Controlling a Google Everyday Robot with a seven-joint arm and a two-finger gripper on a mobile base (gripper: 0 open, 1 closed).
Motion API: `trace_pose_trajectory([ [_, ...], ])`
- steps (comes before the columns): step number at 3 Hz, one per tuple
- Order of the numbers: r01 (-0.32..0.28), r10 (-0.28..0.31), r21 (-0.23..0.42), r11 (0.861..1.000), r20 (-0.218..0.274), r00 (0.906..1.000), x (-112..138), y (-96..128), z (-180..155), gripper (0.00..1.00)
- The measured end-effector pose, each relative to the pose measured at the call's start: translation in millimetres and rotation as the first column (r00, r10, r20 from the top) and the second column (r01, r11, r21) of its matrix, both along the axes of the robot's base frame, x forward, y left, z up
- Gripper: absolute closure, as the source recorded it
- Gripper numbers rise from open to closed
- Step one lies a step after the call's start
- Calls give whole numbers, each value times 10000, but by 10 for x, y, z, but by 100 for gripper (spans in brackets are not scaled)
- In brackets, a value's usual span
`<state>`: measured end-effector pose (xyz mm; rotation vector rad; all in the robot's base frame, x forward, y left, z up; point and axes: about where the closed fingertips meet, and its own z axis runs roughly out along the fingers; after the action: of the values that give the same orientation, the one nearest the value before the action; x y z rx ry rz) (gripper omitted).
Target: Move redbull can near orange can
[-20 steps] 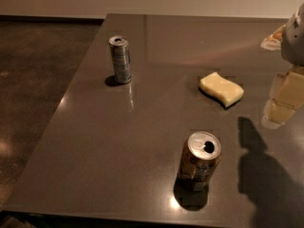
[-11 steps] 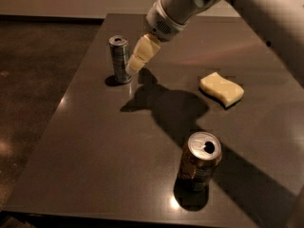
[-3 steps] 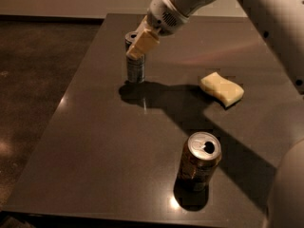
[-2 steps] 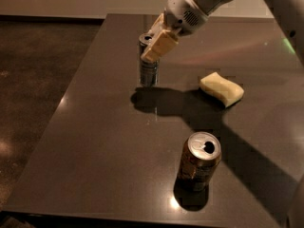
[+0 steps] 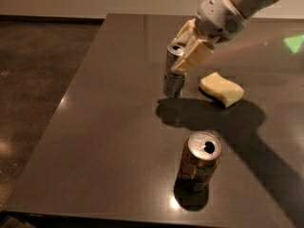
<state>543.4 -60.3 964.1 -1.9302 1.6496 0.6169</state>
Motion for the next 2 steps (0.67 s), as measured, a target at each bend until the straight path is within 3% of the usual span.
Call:
trace_pose_trajectory([
  [2,-1004,1004,140,9949,-15,9949,-388,-346,-60,100],
])
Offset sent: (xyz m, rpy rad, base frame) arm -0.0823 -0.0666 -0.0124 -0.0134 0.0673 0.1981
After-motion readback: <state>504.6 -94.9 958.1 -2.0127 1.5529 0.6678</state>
